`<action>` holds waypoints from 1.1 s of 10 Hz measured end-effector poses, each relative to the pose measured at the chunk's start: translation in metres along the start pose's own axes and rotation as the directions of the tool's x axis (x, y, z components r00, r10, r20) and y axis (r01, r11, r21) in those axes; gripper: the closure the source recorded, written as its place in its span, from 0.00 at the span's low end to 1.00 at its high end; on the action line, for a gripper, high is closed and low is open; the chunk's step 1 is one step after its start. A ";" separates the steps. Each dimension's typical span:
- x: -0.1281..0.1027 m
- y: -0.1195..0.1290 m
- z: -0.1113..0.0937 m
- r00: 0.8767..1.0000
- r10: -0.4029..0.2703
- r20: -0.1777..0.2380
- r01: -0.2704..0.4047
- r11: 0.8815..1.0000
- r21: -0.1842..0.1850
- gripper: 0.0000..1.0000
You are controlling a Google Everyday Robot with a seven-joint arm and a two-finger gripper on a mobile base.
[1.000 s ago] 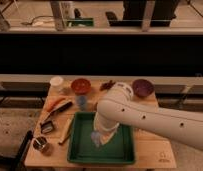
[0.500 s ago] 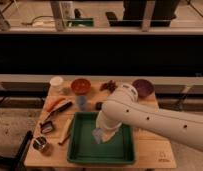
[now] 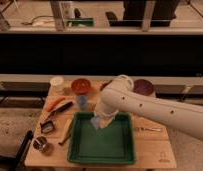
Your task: Place sponge in paper cup
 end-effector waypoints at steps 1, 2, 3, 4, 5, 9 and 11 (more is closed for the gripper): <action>-0.013 -0.022 0.008 0.999 -0.041 0.009 0.041 0.999 0.006 1.00; -0.022 -0.035 0.012 0.998 -0.067 0.015 0.067 0.998 0.012 1.00; -0.030 -0.047 0.016 0.996 -0.091 0.019 0.091 0.996 0.017 1.00; -0.044 -0.065 0.021 0.991 -0.133 0.029 0.132 0.991 0.026 1.00; -0.052 -0.080 0.024 0.986 -0.166 0.033 0.165 0.986 0.033 1.00; -0.043 -0.151 0.037 0.967 -0.254 0.033 0.252 0.966 0.053 1.00; -0.045 -0.183 0.043 0.955 -0.292 0.040 0.289 0.955 0.064 1.00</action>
